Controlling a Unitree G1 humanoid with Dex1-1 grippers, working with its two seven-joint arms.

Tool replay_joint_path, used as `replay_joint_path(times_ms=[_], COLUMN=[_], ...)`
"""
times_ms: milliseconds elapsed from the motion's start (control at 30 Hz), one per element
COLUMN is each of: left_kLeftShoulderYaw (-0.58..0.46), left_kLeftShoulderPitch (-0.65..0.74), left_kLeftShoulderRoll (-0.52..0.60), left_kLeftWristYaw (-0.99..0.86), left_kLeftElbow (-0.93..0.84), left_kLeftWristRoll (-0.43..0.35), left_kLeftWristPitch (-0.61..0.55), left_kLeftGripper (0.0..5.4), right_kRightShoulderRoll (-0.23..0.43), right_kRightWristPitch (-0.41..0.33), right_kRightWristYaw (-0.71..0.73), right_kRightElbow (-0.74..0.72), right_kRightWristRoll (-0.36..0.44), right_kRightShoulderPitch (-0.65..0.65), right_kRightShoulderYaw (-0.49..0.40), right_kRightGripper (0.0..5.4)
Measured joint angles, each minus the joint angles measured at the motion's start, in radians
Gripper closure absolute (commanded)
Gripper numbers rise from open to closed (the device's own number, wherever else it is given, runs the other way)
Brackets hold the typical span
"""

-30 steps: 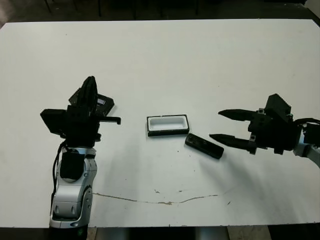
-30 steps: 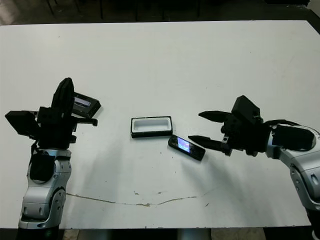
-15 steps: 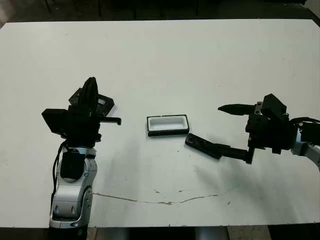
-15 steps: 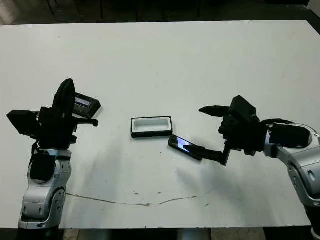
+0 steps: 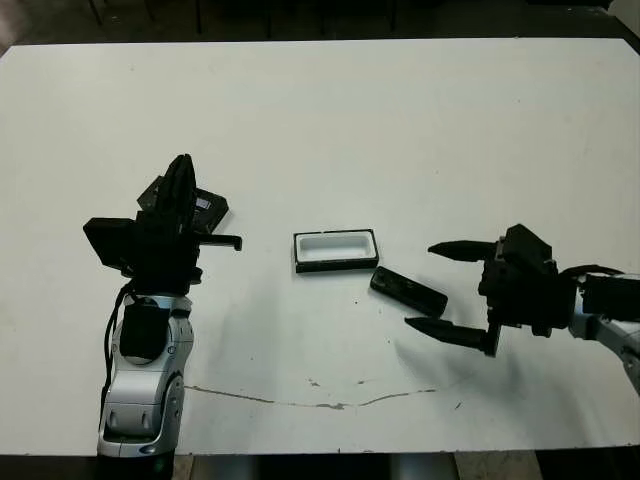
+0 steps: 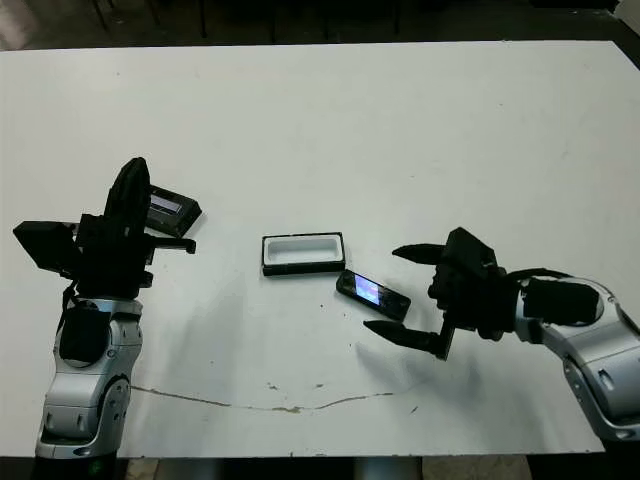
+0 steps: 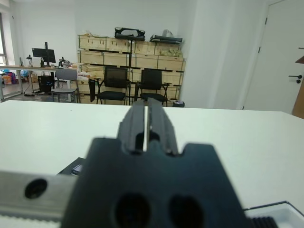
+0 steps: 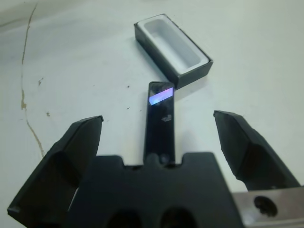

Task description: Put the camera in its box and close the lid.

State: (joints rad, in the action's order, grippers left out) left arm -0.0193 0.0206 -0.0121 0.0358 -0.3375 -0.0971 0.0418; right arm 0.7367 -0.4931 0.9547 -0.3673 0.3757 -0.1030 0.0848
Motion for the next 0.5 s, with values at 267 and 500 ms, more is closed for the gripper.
replay_joint_path(times_ms=[267, 500], left_kLeftShoulderYaw=[0.000, 0.000], left_kLeftShoulderPitch=[0.000, 0.001], left_kLeftShoulderRoll=[0.002, 0.002], left_kLeftWristYaw=[0.002, 0.005], left_kLeftElbow=[0.000, 0.002], left_kLeftWristRoll=[-0.003, -0.013], left_kLeftWristPitch=[-0.008, -0.010], left_kLeftGripper=[5.40, 5.40], right_kRightShoulderRoll=[-0.012, -0.029], right_kRightWristPitch=[0.008, -0.013], right_kRightWristYaw=[-0.025, -0.055], right_kRightElbow=[0.027, 0.060], right_kRightWristRoll=[-0.013, -0.016], right_kRightShoulderPitch=[0.022, 0.021], right_kRightShoulderYaw=[0.014, 0.015], right_kRightGripper=[0.01, 0.01])
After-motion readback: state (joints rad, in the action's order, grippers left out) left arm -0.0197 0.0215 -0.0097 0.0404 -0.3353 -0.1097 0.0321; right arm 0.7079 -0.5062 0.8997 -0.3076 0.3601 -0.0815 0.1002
